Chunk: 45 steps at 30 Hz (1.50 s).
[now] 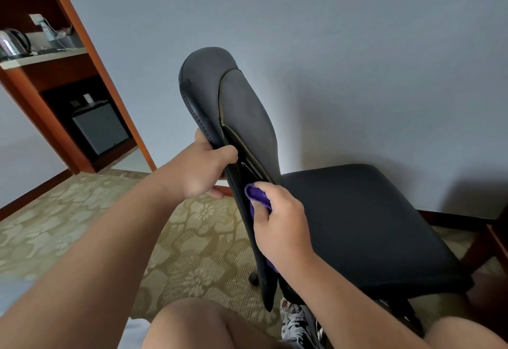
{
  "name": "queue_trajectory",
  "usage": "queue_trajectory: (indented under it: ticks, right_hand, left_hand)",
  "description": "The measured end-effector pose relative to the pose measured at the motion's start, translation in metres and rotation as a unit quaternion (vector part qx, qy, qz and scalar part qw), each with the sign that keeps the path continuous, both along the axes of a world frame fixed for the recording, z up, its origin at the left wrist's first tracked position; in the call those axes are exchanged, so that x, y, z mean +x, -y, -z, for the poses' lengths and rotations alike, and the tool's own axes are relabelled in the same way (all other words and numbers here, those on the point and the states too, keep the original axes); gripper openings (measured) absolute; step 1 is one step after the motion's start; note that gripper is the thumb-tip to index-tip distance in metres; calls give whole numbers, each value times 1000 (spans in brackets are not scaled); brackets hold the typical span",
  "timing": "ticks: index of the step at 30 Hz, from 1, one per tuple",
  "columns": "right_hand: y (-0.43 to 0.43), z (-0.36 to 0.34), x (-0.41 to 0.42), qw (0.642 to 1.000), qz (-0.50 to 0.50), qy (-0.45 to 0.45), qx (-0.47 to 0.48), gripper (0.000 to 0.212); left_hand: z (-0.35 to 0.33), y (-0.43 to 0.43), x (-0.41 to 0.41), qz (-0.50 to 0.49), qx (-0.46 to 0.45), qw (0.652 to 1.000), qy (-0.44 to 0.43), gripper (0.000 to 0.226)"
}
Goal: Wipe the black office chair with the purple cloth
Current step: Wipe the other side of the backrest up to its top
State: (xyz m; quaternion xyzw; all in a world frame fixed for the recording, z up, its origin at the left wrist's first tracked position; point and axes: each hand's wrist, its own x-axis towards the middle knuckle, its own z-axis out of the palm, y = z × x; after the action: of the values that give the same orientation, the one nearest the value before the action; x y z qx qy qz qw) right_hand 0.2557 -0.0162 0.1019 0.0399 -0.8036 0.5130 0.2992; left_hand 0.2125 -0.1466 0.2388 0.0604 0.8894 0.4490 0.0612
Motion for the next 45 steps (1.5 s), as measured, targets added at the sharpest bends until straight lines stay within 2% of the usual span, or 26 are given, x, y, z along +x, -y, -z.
queue_trajectory:
  ticks: [2,6,8,10,12,15,18,23,25,28,31,34,37,41,45]
  right_hand:
    - [4,-21,-3,1000,-2,-11,-19,32]
    - [7,-58,-12,999,-10,-34,-26,33]
    - [4,-53,-11,1000,-5,-25,17,35]
    - [1,-42,-6,998,11,-18,53,36]
    - [2,-32,1,998,22,-9,55,38]
    - [3,-22,8,998,27,27,52,38]
    - [3,-20,12,998,32,45,24,35]
    - [10,-54,2,999,39,-34,-6,34]
    - [8,-62,-4,999,29,-27,27,35]
    - [0,-56,-6,990,57,-24,129,37]
    - [-13,-34,-5,982,94,-12,161,35]
    - [-18,-14,1,985,92,34,141,33]
    - [-13,-16,1,994,76,35,77,26]
    - [3,-49,-8,999,35,-16,17,26]
    - [8,-50,-11,996,47,-38,62,30]
  left_hand:
    - [0,0,0,2,-1,1000,-2,51]
    - [2,0,2,9,-3,1000,1,59]
    - [2,0,2,11,-1,1000,5,49]
    - [2,1,3,11,-1,1000,10,52]
    - [1,0,5,10,-2,1000,11,56]
    - [-1,0,8,8,-4,1000,11,45]
    - [-4,-2,11,5,5,1000,22,49]
    - [-1,-4,11,11,-10,1000,2,44]
    - [1,-4,9,11,-13,1000,1,46]
    - [3,-2,5,16,-10,1000,5,47]
    - [3,-2,3,16,-11,1000,5,43]
    - [4,0,2,17,-10,1000,4,48]
    - [3,0,3,20,-13,1000,5,62]
    - [4,0,0,17,-17,1000,-14,52]
    - [7,1,-2,14,-22,999,-26,45]
